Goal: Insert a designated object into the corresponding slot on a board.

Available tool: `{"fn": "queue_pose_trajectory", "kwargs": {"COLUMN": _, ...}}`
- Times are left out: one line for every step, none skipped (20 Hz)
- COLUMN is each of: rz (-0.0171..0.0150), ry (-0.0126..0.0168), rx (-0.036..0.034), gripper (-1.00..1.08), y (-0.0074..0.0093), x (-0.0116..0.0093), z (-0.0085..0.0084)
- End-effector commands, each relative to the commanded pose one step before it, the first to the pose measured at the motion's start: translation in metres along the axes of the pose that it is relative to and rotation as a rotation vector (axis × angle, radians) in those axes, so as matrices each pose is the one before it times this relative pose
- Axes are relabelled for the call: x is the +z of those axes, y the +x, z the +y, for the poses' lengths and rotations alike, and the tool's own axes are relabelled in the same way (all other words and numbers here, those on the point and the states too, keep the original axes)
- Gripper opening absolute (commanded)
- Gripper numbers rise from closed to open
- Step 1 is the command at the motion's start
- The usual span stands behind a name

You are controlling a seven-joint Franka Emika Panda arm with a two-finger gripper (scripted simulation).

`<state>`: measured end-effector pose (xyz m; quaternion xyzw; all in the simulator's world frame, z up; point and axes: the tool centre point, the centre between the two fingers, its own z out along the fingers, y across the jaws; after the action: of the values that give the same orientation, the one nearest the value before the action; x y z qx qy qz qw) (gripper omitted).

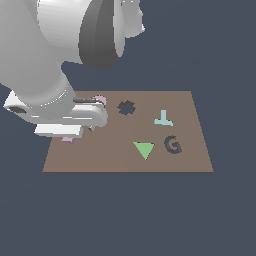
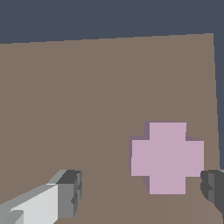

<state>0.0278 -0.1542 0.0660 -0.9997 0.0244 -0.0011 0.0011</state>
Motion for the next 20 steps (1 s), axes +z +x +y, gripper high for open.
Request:
{"fn": "queue_pose_trajectory", "kwargs": {"rz": -0.00044, "ry": -0.00117, "rx": 0.00274, "gripper": 1.00, "y": 0.00351, "x": 0.00789, "z": 0.01257}}
{"fn": "queue_pose_trajectory", "kwargs": {"rz": -0.00046, "ry": -0.00033, "rx": 0.00126, "gripper": 1.00, "y": 0.00090, "x": 0.00230, "z": 0.00372}}
{"fn": "queue_pose_trajectory", "kwargs": {"rz": -0.00045, "ry": -0.00032, "rx": 0.00126, "gripper": 1.00, "y": 0.00077, "x": 0.00195, "z": 0.00324}}
{"fn": "queue_pose_trajectory", "kwargs": {"rz": -0.00031, "ry": -0.00022, "rx": 0.00090, "gripper": 1.00, "y": 0.00069, "x": 0.00153, "z": 0.00252}}
{"fn": "queue_pose_trajectory", "kwargs": {"rz": -0.00026, "ry": -0.00017, "rx": 0.00079, "gripper": 1.00, "y": 0.00058, "x": 0.00116, "z": 0.00197}}
{"fn": "queue_pose_trajectory", "kwargs": {"rz": -0.00019, "ry": -0.00012, "rx": 0.00065, "gripper": 1.00, "y": 0.00048, "x": 0.00079, "z": 0.00141}}
{"fn": "queue_pose_trajectory", "kwargs": {"rz": 0.00000, "ry": 0.00000, "rx": 0.00000, "gripper": 1.00, "y": 0.00044, "x": 0.00036, "z": 0.00053}}
{"fn": "queue_pose_trajectory", "kwargs": {"rz": 0.00000, "ry": 0.00000, "rx": 0.00000, "gripper": 1.00, "y": 0.00030, "x": 0.00007, "z": 0.00013}}
{"fn": "queue_pose_trajectory", "kwargs": {"rz": -0.00007, "ry": -0.00001, "rx": 0.00069, "gripper": 1.00, "y": 0.00002, "x": 0.00000, "z": 0.00040}}
{"fn": "queue_pose_trajectory", "kwargs": {"rz": -0.00069, "ry": -0.00013, "rx": 0.00067, "gripper": 1.00, "y": -0.00093, "x": -0.00014, "z": -0.00026}}
{"fn": "queue_pose_trajectory", "kwargs": {"rz": 0.00000, "ry": 0.00000, "rx": 0.00000, "gripper": 1.00, "y": 0.00002, "x": 0.00041, "z": 0.00001}}
{"fn": "queue_pose_trajectory", "kwargs": {"rz": 0.00000, "ry": 0.00000, "rx": 0.00000, "gripper": 1.00, "y": 0.00006, "x": 0.00123, "z": 0.00004}}
{"fn": "queue_pose_trajectory", "kwargs": {"rz": 0.00000, "ry": 0.00000, "rx": 0.00000, "gripper": 1.00, "y": 0.00010, "x": 0.00205, "z": 0.00006}}
{"fn": "queue_pose_trajectory", "kwargs": {"rz": 0.00000, "ry": 0.00000, "rx": 0.00000, "gripper": 1.00, "y": 0.00013, "x": 0.00288, "z": 0.00008}}
{"fn": "queue_pose_trajectory", "kwargs": {"rz": 0.00000, "ry": 0.00000, "rx": 0.00000, "gripper": 1.00, "y": 0.00014, "x": 0.00370, "z": 0.00010}}
{"fn": "queue_pose_trajectory", "kwargs": {"rz": 0.00000, "ry": 0.00000, "rx": 0.00000, "gripper": 1.00, "y": 0.00012, "x": 0.00371, "z": 0.00009}}
{"fn": "queue_pose_trajectory", "kwargs": {"rz": 0.00067, "ry": 0.00017, "rx": -0.00069, "gripper": 1.00, "y": 0.00015, "x": 0.00247, "z": -0.00038}}
{"fn": "queue_pose_trajectory", "kwargs": {"rz": 0.00000, "ry": 0.00000, "rx": 0.00000, "gripper": 1.00, "y": 0.00004, "x": 0.00206, "z": 0.00005}}
{"fn": "queue_pose_trajectory", "kwargs": {"rz": 0.00000, "ry": 0.00000, "rx": 0.00000, "gripper": 1.00, "y": 0.00002, "x": 0.00124, "z": 0.00003}}
{"fn": "queue_pose_trajectory", "kwargs": {"rz": 0.00000, "ry": 0.00000, "rx": 0.00000, "gripper": 1.00, "y": 0.00001, "x": 0.00041, "z": 0.00001}}
